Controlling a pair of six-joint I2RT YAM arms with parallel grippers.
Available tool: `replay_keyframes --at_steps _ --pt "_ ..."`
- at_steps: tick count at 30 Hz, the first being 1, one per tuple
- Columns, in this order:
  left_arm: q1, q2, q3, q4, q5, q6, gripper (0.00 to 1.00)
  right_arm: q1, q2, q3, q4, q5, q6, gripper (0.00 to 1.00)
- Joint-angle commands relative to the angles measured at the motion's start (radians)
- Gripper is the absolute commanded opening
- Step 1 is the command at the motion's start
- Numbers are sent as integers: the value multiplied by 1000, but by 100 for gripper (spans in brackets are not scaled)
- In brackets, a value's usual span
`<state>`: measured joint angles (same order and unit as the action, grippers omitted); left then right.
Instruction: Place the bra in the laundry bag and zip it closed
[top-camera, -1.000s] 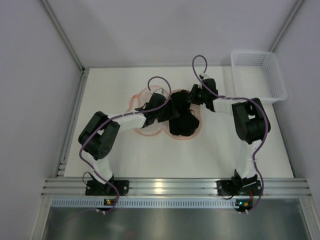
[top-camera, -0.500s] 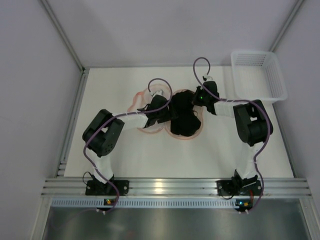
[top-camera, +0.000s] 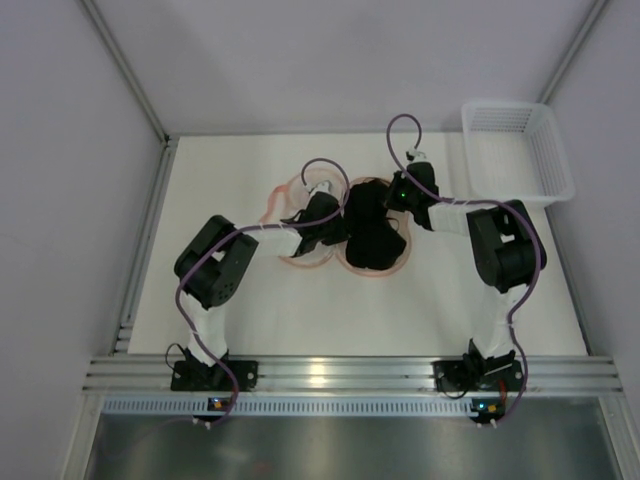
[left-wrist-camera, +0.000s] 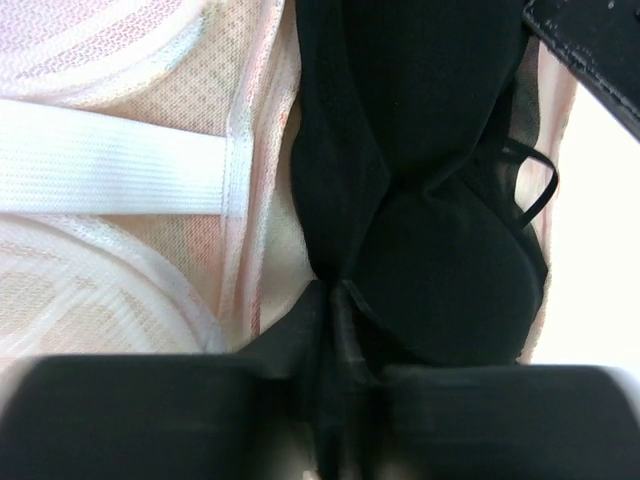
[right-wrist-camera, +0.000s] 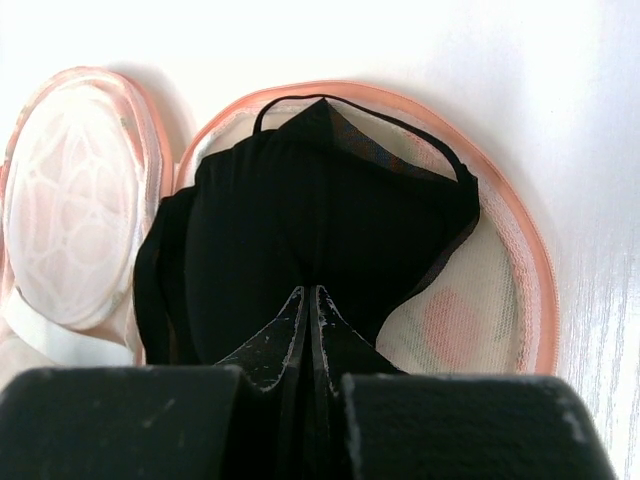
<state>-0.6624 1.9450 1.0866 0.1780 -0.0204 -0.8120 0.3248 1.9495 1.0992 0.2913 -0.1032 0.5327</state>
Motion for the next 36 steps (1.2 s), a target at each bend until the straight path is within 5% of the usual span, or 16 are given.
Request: replay_keyframes --at_steps 1,2,36 --pt "-6 20 13 77 -13 7 6 10 -32 -5 31 16 -14 0" --pt "-6 17 18 77 -12 10 0 10 -37 -7 26 20 -19 0" --pt "49 9 150 -160 76 174 0 7 -89 -35 -141 82 -108 2"
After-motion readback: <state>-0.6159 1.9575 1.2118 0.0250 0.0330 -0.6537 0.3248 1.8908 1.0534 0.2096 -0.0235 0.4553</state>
